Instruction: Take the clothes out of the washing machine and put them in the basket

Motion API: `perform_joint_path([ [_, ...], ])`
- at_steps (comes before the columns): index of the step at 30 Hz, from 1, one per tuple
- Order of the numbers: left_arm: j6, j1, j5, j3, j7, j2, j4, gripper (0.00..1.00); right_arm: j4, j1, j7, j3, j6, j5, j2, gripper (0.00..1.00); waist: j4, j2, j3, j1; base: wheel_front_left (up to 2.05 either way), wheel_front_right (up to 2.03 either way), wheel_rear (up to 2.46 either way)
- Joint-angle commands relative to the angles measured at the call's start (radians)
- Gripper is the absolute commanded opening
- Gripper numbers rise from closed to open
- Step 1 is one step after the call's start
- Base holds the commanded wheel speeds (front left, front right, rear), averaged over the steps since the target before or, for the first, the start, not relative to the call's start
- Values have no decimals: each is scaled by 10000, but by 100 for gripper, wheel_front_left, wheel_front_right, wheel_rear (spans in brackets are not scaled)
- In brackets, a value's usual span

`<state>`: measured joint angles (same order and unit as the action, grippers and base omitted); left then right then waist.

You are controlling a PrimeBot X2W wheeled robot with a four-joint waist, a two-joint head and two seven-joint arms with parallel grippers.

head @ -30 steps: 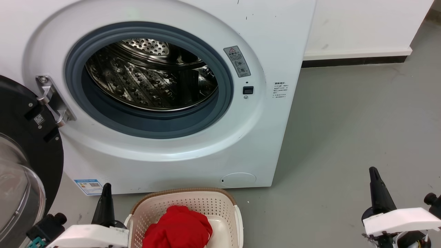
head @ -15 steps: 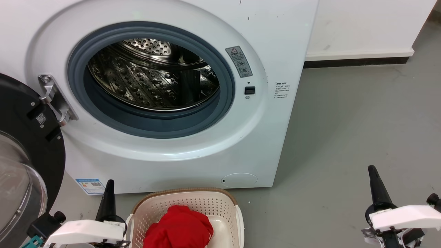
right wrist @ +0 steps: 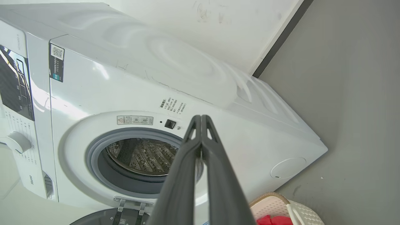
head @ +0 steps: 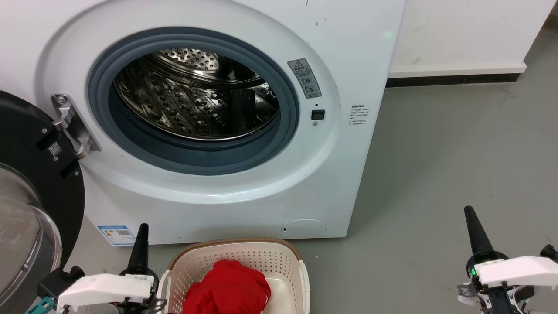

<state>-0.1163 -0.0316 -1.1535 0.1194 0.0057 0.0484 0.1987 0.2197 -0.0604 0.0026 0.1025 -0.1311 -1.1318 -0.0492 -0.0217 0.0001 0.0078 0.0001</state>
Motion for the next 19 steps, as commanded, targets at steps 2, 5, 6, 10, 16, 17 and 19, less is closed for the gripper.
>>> perform_joint_path([
  [2, -66, -276, -299, -8, 67, 23, -25, 0, -40, -238, 80, 22, 2, -321, -13, 0, 7, -1, -2, -1, 0, 0, 0],
  [5, -75, -293, -604, -11, 139, 23, 14, 0, -22, -270, 159, 29, 3, -642, -14, 0, 19, -1, -4, -1, 0, 0, 0],
  [6, -76, -299, -706, -11, 163, 23, 28, 0, -16, -280, 173, 30, 3, -740, -14, 0, 23, -1, -5, -1, 0, 0, 0],
  [10, -87, -374, -1094, -15, 265, 23, 68, 0, 12, -320, 270, 40, 3, -1155, -14, 0, 40, -1, -9, -1, 0, 0, 0],
  [16, -99, -469, -1655, -19, 395, 24, 129, 0, 55, -322, 418, 52, 3, -1744, -14, 0, 64, -1, -14, -1, 0, 0, 0],
  [17, -99, -475, -1746, -21, 426, 25, 137, 0, 62, -326, 437, 54, 4, -1841, -14, 0, 68, -1, -15, -1, 0, 0, 0],
  [19, -105, -476, -1929, -24, 459, 25, 164, 0, 74, -346, 481, 60, 4, -2023, -14, 0, 76, -1, -16, -1, 0, 0, 0],
])
